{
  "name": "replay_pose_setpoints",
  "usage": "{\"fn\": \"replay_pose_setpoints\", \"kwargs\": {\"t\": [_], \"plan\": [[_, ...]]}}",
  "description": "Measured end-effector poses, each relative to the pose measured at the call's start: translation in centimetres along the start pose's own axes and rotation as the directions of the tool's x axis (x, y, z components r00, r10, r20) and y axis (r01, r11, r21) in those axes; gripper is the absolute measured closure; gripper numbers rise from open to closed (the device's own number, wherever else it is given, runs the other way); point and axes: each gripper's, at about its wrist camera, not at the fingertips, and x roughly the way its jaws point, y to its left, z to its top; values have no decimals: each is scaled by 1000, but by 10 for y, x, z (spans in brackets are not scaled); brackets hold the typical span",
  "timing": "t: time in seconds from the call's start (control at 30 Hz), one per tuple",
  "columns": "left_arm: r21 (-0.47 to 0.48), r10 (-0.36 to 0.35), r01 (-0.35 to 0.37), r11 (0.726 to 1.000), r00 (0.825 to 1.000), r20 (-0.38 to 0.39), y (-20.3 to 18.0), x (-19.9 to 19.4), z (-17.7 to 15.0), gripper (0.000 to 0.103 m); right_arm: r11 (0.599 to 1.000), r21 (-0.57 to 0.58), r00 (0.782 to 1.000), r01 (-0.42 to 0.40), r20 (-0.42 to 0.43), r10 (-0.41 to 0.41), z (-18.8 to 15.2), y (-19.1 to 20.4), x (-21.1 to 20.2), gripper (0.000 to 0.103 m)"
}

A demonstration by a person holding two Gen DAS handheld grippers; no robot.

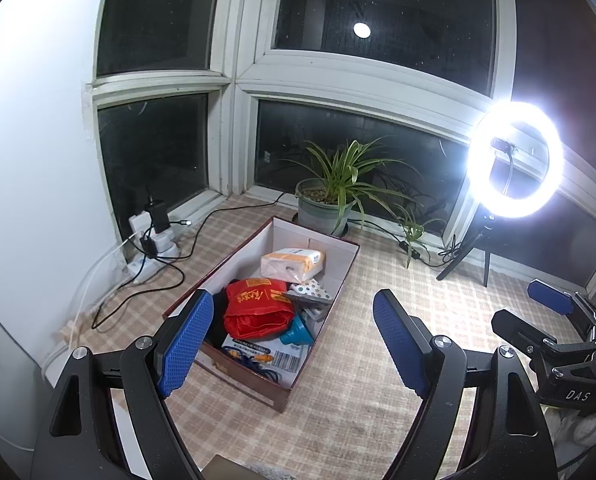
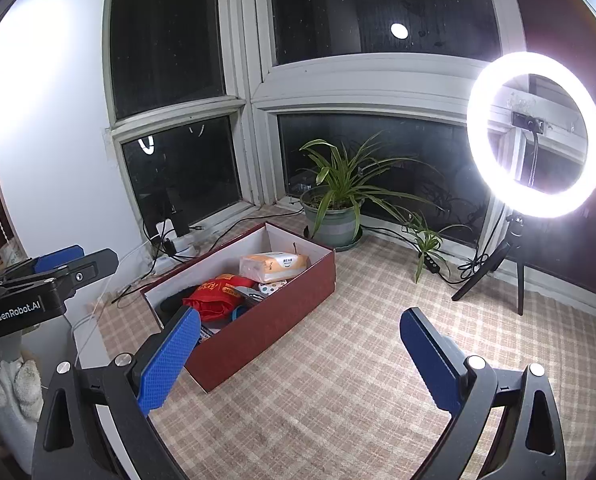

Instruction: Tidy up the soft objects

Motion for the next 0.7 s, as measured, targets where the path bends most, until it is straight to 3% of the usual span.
{"fn": "replay_pose_setpoints", "kwargs": {"t": [0.7], "plan": [[1,-11,11,1000,1000,-2,-2,-3,-2,21,1000,-5,1000,4,-8,-4,-1,0,-3,4]]}}
